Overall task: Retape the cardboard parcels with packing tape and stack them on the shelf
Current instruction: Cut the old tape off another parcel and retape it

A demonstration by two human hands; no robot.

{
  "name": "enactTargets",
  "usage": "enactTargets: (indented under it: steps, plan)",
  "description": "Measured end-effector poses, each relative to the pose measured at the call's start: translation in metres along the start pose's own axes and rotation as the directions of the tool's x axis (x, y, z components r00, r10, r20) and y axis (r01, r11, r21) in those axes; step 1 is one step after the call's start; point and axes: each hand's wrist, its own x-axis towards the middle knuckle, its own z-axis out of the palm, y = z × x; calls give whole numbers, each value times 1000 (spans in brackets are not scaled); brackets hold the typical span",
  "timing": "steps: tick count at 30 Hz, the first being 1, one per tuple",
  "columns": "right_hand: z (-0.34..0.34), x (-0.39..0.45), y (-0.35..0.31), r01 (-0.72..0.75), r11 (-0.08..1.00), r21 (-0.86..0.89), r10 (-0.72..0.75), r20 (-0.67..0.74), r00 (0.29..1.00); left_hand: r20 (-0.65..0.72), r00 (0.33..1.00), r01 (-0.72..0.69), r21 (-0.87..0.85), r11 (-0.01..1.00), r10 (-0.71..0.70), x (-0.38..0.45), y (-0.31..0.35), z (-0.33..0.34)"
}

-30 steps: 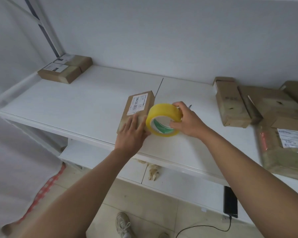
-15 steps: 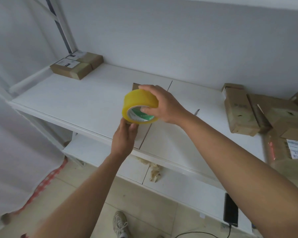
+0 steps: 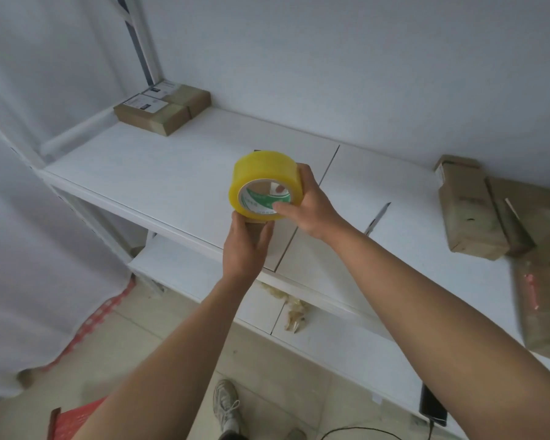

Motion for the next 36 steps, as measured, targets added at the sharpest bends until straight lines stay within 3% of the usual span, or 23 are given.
enactTargets:
  steps: [11, 17, 25, 27, 30, 33, 36]
  plan:
    - [-13, -12, 10, -16, 996, -83, 7, -103, 995, 1, 989, -150, 79, 986, 150, -5, 2, 4]
    - [-36, -26, 31, -52, 980, -190, 30, -114, 993, -48, 998, -30, -29, 999, 29, -6, -5, -10]
    - [-39, -42, 51, -136, 982, -131, 117, -144, 983, 27, 992, -122, 79, 989, 120, -5, -5, -6]
    - [-37, -44, 55, -148, 981, -124, 129, -151, 980, 5, 967, -251, 196, 948, 255, -5, -4, -5]
    - [-36, -47, 61, -168, 979, -112, 150, -150, 977, 17, 870, -451, 431, 781, 493, 2, -10, -6]
    - [-34, -48, 64, -180, 979, -92, 166, -139, 976, 122, 837, -508, 539, 672, 534, 8, -14, -13]
    - [-28, -46, 65, -174, 981, -84, 163, -124, 979, 248, 809, -576, 511, 638, 532, 10, -17, -22]
